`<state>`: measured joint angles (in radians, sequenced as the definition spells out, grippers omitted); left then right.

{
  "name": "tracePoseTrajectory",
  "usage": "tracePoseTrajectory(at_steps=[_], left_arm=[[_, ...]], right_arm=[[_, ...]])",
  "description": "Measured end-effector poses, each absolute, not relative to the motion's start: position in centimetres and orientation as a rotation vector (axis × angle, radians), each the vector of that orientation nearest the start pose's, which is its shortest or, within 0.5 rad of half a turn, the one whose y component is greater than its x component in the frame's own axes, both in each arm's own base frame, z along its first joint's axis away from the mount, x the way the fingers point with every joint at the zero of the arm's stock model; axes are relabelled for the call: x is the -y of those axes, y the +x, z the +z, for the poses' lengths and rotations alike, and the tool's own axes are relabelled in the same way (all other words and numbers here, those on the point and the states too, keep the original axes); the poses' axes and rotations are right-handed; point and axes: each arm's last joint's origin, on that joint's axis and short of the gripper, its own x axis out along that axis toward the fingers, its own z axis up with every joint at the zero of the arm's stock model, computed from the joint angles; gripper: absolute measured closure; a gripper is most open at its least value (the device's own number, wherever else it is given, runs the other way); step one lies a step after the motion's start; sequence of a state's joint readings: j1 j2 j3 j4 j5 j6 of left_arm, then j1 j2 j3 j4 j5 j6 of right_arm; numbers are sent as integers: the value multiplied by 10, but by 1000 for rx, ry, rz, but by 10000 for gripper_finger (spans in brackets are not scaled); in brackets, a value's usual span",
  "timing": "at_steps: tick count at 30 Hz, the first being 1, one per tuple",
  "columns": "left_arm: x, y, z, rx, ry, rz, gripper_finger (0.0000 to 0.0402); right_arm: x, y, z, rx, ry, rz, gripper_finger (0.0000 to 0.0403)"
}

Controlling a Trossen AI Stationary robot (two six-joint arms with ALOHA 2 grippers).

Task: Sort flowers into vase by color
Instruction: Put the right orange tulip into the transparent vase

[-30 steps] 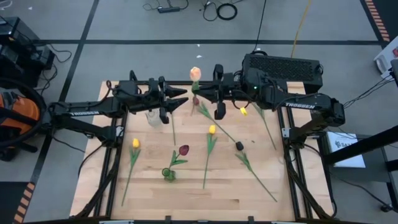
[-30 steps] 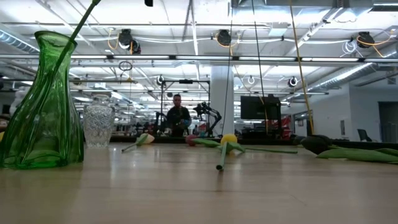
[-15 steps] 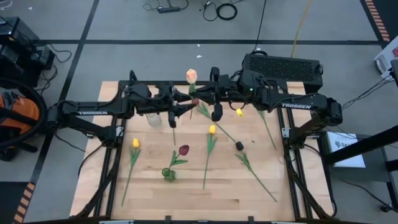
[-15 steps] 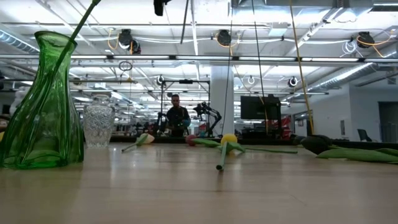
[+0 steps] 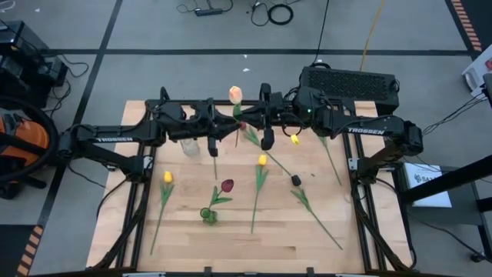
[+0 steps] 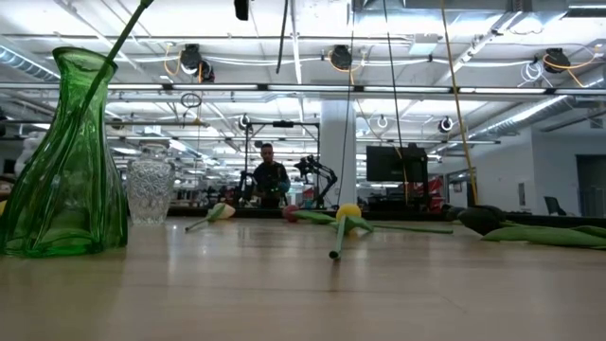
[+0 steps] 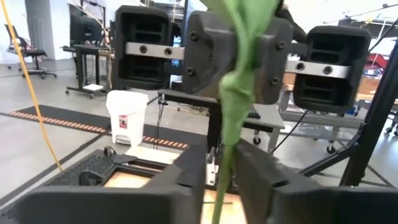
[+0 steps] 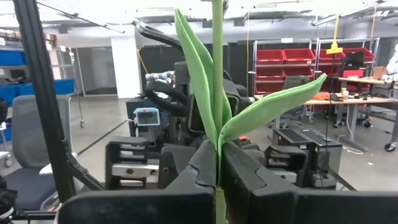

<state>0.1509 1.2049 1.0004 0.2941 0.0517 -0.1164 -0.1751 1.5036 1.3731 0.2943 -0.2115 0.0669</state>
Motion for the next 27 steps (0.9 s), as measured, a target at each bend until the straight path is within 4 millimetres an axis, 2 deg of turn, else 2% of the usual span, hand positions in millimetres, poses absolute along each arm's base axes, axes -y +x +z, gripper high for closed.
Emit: tracePoseTrajectory(at_steps=[2,4,15,23,27], left_arm=[[-40,271,368,96,-106,93,371],[-40,271,368,95,-109,92,389],[-40,271,367,93,-117,96,388],[-41,270,370,115,-108,138,388],[-42,263,376,134,-12,192,388]], right_arm=[[55,344,410,158,36,39,403],[55,344,409,150,38,36,403],[56,344,407,124,120,-1,396],[59,342,404,79,158,-16,310],[62,336,402,27,158,-32,269]])
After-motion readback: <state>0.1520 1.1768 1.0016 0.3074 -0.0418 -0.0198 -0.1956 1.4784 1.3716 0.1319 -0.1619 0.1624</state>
